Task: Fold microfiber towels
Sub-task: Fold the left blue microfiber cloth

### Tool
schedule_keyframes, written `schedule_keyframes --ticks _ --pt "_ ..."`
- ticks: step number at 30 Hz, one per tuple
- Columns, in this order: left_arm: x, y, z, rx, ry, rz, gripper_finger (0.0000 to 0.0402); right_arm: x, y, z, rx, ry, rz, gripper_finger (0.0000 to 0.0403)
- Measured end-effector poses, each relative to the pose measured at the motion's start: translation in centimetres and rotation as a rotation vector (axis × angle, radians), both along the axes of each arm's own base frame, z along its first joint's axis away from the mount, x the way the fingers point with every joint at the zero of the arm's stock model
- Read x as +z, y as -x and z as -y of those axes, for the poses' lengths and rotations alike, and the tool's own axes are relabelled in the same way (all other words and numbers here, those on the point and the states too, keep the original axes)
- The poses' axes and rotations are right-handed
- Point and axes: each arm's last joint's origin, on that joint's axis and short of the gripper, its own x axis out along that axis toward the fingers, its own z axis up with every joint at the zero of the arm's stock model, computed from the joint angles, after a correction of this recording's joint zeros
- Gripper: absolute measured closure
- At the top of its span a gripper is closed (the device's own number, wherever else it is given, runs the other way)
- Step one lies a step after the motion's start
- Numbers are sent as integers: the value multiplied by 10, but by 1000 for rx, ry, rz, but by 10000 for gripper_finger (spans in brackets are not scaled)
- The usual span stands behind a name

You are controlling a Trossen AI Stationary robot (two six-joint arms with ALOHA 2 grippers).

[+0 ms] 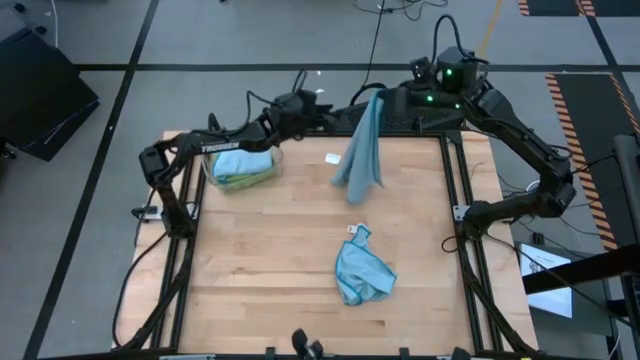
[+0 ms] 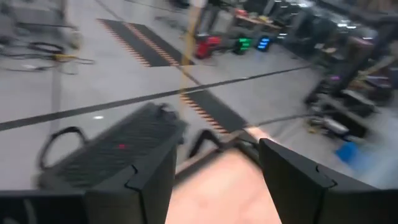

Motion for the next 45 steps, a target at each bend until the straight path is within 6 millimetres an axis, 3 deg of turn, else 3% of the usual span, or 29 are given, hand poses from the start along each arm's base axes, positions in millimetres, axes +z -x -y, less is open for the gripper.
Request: schedule_keyframes --ticks 7,13,16,20,26,35,42,45 --pt "0 -27 63 -139 -21 -33 172 -12 -7 17 -34 -23 -37 403" --pt "-20 -31 103 -57 -73 -301 172 -17 -11 22 -39 -34 -50 403" --pt "-33 -27 107 -34 -70 -402 172 -16 -11 21 -40 -29 -45 403" --pt "-65 -26 107 -38 -10 -459 172 -17 -10 22 -72 -23 -55 403" --pt "-101 -44 105 -63 -15 -387 172 -16 -10 23 -89 -24 -55 403" --pt "-148 -66 117 -70 -33 -360 172 -17 -8 24 -115 -8 -65 403" --pt "-164 -71 112 20 -32 -371 172 -16 -9 24 -114 -3 -63 403" --pt "-168 -85 108 27 -36 -346 172 -16 -9 24 -117 -6 -60 403"
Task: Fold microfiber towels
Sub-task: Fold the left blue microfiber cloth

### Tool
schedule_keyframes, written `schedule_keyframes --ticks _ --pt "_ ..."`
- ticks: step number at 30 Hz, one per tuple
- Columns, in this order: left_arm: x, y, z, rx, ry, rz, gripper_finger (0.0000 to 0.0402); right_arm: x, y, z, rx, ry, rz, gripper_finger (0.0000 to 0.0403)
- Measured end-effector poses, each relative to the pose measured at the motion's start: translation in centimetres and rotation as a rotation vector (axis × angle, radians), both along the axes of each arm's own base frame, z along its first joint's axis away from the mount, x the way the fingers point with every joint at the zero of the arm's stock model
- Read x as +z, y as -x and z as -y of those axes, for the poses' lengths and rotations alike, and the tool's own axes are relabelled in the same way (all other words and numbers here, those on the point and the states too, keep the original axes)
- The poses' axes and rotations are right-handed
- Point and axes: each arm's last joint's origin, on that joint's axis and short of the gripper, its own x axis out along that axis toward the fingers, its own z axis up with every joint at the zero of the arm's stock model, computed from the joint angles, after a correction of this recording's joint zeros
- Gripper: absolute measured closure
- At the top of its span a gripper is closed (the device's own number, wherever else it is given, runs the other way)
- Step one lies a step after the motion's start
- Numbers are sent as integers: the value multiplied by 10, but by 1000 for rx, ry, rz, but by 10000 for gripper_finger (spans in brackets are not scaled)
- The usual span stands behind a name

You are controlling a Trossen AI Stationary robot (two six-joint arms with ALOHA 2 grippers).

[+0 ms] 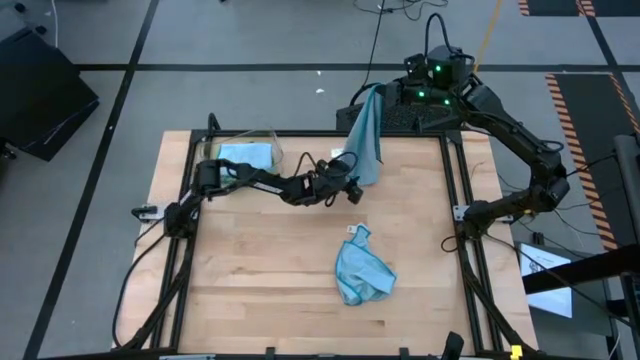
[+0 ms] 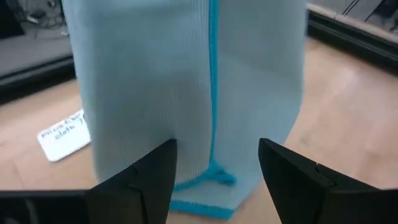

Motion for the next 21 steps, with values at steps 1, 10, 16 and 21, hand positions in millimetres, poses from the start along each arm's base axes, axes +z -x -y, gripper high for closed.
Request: schedule_keyframes --ticks 1,10,16,21 --pt "-3 -3 -1 -2 3 -13 172 0 0 0 -1 0 0 403" --pt "6 -28 -10 187 13 -116 172 0 0 0 -5 -8 3 403" --pt "7 -26 -24 220 39 -99 172 0 0 0 -8 -14 7 403" --pt "9 -27 -29 194 74 -60 172 0 0 0 -8 -16 7 403"
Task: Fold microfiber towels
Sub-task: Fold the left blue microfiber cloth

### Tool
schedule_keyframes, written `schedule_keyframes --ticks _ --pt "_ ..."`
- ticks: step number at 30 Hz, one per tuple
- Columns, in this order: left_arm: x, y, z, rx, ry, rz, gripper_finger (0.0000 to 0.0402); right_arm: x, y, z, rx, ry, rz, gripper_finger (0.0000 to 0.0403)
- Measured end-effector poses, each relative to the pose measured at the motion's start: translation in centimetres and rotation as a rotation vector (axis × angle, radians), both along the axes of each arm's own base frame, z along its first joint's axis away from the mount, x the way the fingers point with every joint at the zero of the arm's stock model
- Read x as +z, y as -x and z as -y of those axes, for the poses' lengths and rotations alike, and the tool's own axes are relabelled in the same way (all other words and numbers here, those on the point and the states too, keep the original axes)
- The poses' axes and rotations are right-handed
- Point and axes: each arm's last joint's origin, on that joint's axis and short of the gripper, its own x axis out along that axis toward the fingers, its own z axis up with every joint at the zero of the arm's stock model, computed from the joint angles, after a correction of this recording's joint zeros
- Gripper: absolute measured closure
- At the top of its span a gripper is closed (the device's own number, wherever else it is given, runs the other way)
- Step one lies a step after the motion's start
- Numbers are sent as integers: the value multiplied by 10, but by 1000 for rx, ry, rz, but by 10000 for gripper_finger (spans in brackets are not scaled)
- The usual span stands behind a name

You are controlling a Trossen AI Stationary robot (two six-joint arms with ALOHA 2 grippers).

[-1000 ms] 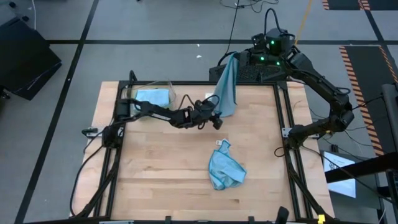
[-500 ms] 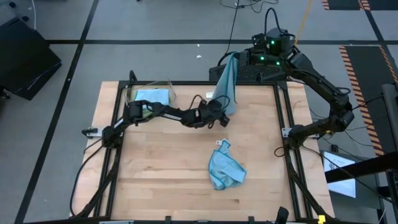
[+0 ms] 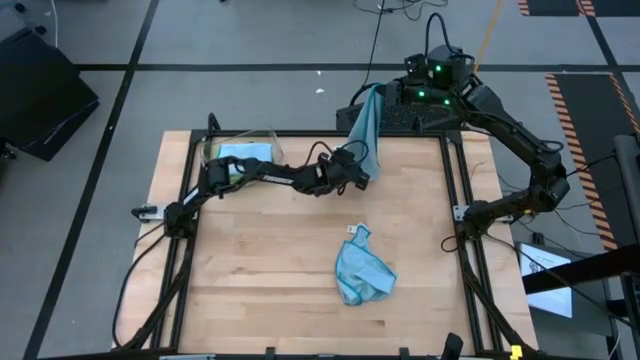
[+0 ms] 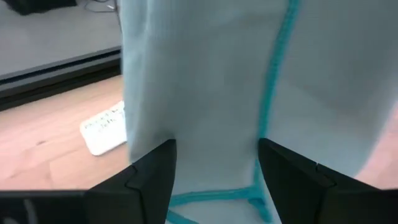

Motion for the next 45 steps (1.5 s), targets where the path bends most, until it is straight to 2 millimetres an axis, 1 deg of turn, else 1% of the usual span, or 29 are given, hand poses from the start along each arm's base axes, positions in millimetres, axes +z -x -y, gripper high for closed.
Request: schedule_keyframes --ticks 5,10,12,16,18,27,30,35,38,41,45 --pt "2 -5 12 -47 14 39 172 0 0 0 0 -2 1 403" --pt "-1 -4 23 -27 -1 -7 172 0 0 0 1 -8 5 403" --pt "-3 -2 22 0 -1 -30 172 0 -1 -1 3 -8 6 403" --pt "-19 0 13 8 23 -57 172 0 -2 -2 9 -10 7 403" --pt "-25 -3 10 5 14 -37 172 0 -3 -3 14 -14 9 403" --pt "-28 -2 15 -25 23 -75 177 0 -5 -5 20 -15 8 403" --pt "-28 -2 12 -24 25 -74 206 0 -5 -5 19 -15 8 403" --pt "-28 -2 12 -29 30 -71 289 0 -5 -5 18 -19 9 403" --pt "-27 -3 12 -40 39 -63 331 0 -5 -5 17 -19 9 403" --pt "-25 -6 13 -115 58 -35 351 0 -4 -5 16 -18 9 403" --pt "-18 -10 18 -195 43 -14 351 0 -4 -5 16 -17 8 403"
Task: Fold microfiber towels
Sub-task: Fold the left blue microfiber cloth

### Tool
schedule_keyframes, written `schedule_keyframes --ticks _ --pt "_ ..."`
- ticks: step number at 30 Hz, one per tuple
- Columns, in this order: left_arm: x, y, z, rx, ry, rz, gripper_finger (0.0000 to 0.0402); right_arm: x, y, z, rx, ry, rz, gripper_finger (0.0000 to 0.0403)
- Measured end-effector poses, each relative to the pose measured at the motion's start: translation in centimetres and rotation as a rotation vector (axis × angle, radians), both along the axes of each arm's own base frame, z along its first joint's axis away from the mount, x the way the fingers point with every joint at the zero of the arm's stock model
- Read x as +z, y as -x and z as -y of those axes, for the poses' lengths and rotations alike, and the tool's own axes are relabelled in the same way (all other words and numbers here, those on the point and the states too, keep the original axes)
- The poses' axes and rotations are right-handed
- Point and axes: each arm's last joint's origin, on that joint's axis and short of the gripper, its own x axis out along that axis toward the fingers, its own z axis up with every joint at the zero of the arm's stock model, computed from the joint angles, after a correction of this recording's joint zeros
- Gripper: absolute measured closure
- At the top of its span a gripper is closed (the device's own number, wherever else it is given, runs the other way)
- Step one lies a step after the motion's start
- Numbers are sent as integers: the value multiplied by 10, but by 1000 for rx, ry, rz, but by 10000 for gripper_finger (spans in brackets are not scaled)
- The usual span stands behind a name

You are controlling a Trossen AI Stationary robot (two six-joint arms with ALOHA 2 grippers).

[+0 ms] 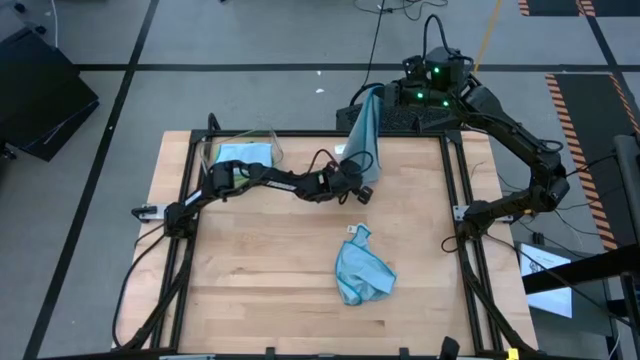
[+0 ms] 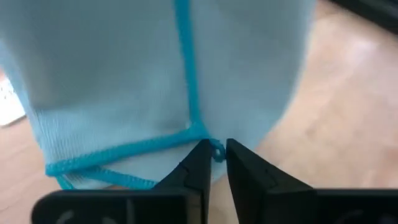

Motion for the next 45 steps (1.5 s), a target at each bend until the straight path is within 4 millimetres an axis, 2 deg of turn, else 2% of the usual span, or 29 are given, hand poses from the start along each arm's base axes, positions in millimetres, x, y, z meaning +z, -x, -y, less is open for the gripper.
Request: schedule_keyframes --ticks 4,14,16,19,21,27,39,43,45 --pt "6 -1 3 26 7 25 319 0 0 0 1 0 0 403" --pt "7 -1 1 173 48 131 202 0 -3 -3 13 -9 5 403" --pt "1 -4 -1 164 29 150 188 0 -5 -5 21 -18 9 403" --pt "-13 -2 -2 164 12 84 178 0 -9 -10 42 -17 9 403" --pt "-14 0 -3 200 -12 56 178 0 -11 -13 55 -16 10 403" --pt "-12 2 -5 231 -34 51 221 0 -14 -16 68 -14 11 403" --pt "-15 4 -6 221 -13 17 386 0 -14 -16 70 -17 12 403" --pt "-13 6 -5 207 6 -12 392 -1 -13 -16 84 2 -13 403" --pt "-2 10 -4 194 9 -54 396 -2 -11 -18 97 19 -42 403"
